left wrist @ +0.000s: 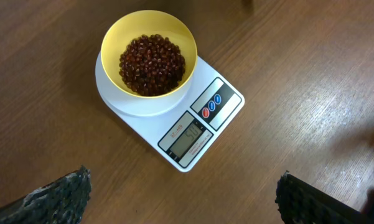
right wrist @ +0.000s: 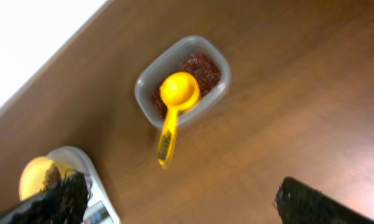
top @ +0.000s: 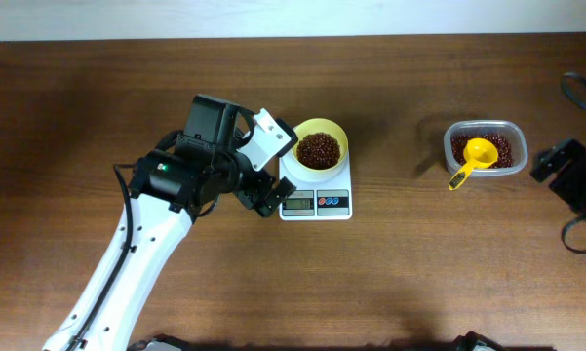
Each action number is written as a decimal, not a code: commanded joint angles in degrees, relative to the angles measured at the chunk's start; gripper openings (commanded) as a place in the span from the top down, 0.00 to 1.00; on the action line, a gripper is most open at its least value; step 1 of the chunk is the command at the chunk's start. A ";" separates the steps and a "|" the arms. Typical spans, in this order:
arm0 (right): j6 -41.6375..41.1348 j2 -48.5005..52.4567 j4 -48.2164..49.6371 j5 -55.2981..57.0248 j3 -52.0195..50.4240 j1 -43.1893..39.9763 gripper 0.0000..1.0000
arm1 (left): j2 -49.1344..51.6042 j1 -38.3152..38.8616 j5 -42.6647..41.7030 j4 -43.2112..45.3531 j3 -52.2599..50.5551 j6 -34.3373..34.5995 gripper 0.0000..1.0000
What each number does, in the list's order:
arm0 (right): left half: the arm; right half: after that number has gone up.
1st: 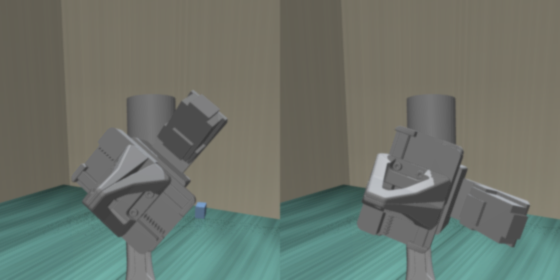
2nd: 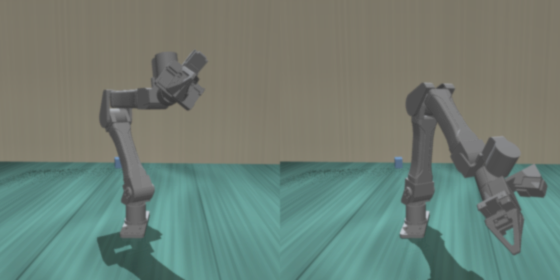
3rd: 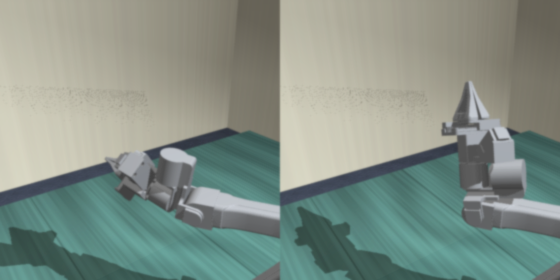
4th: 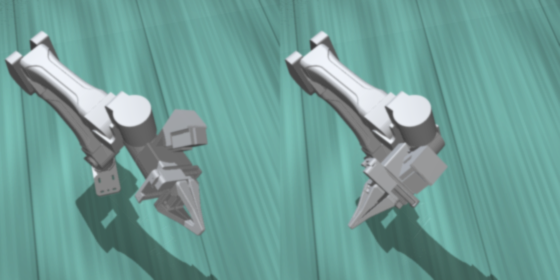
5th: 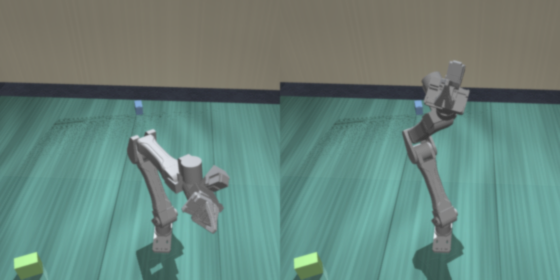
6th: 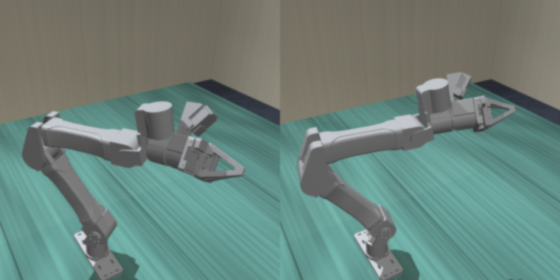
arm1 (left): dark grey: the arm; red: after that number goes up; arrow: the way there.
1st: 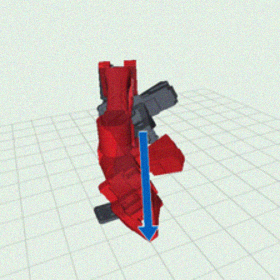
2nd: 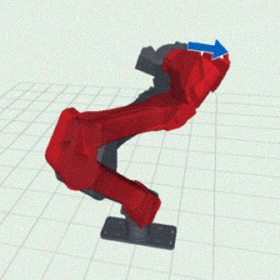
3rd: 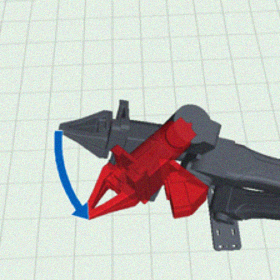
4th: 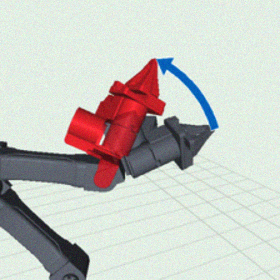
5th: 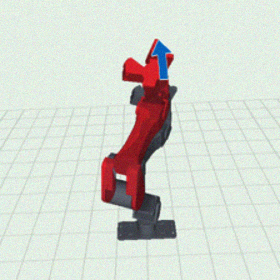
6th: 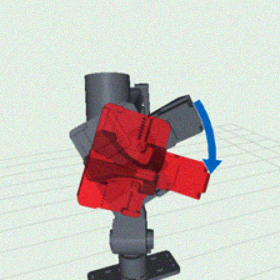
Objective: Scoop item into bowl and weigh 50g on scale
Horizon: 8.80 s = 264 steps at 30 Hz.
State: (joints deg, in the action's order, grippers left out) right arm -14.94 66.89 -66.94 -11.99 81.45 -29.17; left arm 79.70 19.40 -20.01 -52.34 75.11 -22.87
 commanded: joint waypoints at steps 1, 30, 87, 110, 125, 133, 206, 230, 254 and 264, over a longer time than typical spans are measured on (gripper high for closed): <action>4.87 0.83 -1.40 6.67 2.10 0.44 0.01 | -0.98 0.00 -0.09 0.17 -0.09 0.35 0.01; 4.87 13.46 -2.69 6.25 2.10 0.44 0.01 | -0.92 0.00 -2.25 0.42 -0.09 3.41 1.00; 16.46 13.46 2.05 6.08 2.10 9.66 0.01 | 7.30 9.60 4.85 10.78 -0.90 12.92 0.01; 16.46 13.46 2.05 6.08 2.10 9.66 0.01 | -65.24 -10.16 4.81 72.57 -73.13 22.51 0.01; 16.46 13.46 2.05 6.08 2.10 9.66 0.01 | -78.77 -19.21 7.39 48.63 -74.53 22.45 0.01; 16.46 13.46 2.05 6.08 2.10 9.66 0.01 | -78.71 -19.19 7.41 48.63 -74.55 22.45 0.01; 17.70 -66.71 63.28 1.51 -81.13 29.16 0.01 | -78.71 -19.19 7.41 48.63 -74.53 22.45 0.01; 17.70 -66.71 63.28 1.51 -81.13 29.16 0.01 | -78.71 -19.19 7.41 48.63 -74.53 22.45 0.01; 17.70 -66.71 63.28 1.51 -81.13 29.16 0.01 | -78.71 -19.19 7.41 48.63 -74.53 22.45 0.01; 17.70 -66.71 63.28 1.51 -81.13 29.16 0.01 | -78.71 -19.19 7.41 48.63 -74.53 22.45 0.01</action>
State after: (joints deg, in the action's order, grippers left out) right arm 2.83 0.84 -3.25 -10.41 0.62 -0.54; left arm 1.32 0.56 -13.02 -3.31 0.69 -0.95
